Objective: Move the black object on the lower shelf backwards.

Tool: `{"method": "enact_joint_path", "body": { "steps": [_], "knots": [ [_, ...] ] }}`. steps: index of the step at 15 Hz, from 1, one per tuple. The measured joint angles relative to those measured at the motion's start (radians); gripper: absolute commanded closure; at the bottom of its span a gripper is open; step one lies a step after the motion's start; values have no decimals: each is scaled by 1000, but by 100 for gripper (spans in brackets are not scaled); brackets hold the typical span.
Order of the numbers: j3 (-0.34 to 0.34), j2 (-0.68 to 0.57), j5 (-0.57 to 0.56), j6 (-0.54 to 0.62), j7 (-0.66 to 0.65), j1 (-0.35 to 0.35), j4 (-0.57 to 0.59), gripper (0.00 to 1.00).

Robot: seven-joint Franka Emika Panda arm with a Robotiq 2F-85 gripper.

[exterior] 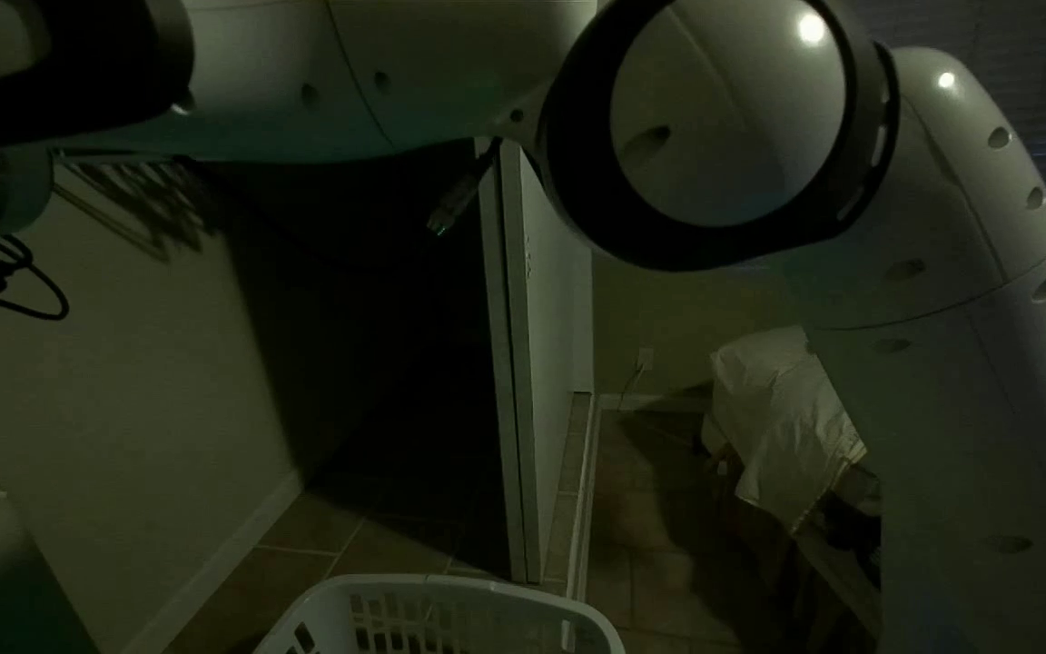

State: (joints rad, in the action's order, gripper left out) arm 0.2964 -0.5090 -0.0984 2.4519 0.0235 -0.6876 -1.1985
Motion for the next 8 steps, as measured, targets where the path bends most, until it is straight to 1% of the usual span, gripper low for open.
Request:
{"method": "enact_joint_path", "body": {
  "steps": [2, 8],
  "knots": [
    [3, 31, 2, -55, 2, 4, -2, 0],
    [29, 129, 52, -285, 30, 24, -9, 0]
  ]
}}
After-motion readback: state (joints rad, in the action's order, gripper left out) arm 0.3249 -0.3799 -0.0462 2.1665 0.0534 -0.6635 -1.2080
